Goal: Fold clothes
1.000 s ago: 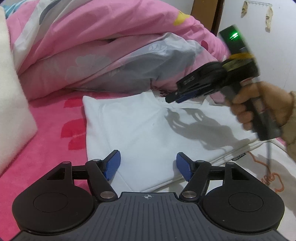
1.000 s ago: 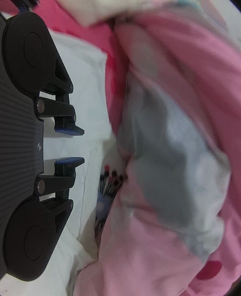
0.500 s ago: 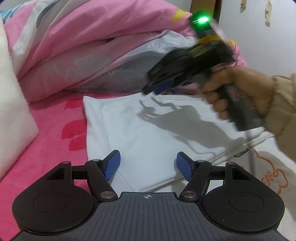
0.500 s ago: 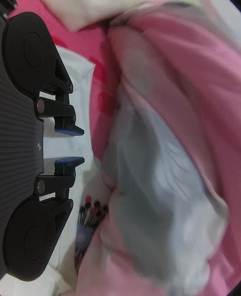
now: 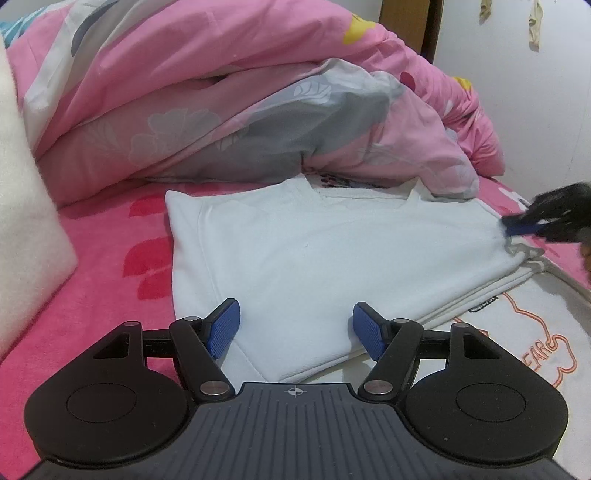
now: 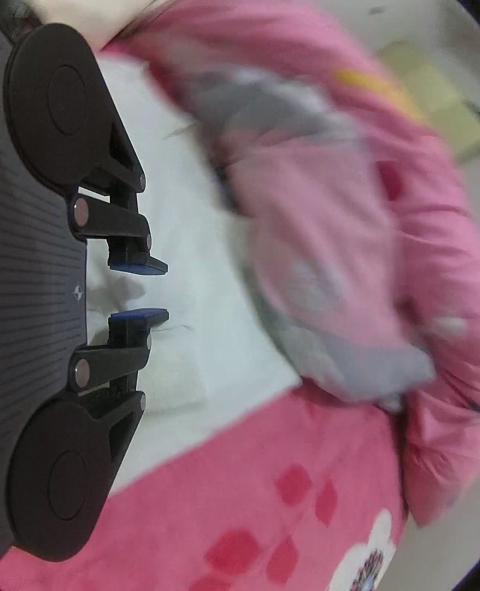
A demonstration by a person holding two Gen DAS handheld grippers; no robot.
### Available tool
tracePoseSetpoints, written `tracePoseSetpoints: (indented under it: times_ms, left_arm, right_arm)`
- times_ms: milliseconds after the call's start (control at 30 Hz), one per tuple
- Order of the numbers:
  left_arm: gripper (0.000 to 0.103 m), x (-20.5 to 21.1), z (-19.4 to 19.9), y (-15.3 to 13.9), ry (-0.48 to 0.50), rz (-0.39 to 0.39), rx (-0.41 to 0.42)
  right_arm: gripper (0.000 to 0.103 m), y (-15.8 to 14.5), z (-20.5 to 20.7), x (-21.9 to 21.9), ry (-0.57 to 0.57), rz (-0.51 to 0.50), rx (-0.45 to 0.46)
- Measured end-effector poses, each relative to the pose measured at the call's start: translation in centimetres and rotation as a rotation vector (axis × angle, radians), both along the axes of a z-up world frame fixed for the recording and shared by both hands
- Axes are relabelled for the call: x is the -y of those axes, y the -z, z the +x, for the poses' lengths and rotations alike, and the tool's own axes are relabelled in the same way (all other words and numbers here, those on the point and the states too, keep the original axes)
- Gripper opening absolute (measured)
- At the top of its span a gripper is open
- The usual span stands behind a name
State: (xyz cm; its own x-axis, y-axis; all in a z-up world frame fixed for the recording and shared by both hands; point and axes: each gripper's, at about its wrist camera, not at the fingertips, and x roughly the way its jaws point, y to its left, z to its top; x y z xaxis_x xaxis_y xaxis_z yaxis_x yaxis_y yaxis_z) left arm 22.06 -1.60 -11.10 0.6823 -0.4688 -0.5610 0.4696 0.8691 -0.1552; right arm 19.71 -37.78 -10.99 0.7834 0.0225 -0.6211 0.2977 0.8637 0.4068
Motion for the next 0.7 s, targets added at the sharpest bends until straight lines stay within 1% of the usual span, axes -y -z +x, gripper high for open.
tracePoseSetpoints:
  times_ms: [33, 133, 400, 467, 500, 600, 700]
  left_arm:
    - [0.069, 0.0, 0.0, 0.0, 0.0, 0.002, 0.0]
    - [0.069, 0.1, 0.1, 0.0, -0.001, 0.005, 0.002]
    - [0.07, -0.2, 0.0, 0.0, 0.001, -0.02, -0.005]
    - [0.071, -0.2, 0.0, 0.0, 0.002, -0.022, -0.006]
    - [0.072, -0.2, 0.0, 0.0, 0.004, -0.021, -0.006]
    - [0.074, -0.1, 0.0, 0.0, 0.006, -0.015, -0.005]
    - [0.075, -0.1, 0.0, 0.0, 0.004, -0.014, -0.003]
  right_arm:
    - [0.023, -0.7, -0.4, -0.4, -0.007, -0.029, 0.017]
    - [0.023, -1.6, 0.0, -3.5, -0.11, -0.136, 0.034]
    - [0.024, 1.4, -1.4, -10.8, -0.293, -0.41, -0.019]
    - [0.027, 2.0, -1.8, -12.4, -0.331, -0.472, -0.033]
    - [0.028, 1.8, -2.5, -12.3, -0.317, -0.473, -0.042]
    - [0.028, 0.2, -2.8, -12.4, -0.292, -0.464, -0.053]
    - [0.028, -1.3, -1.8, -13.7, -0.318, -0.465, 0.006]
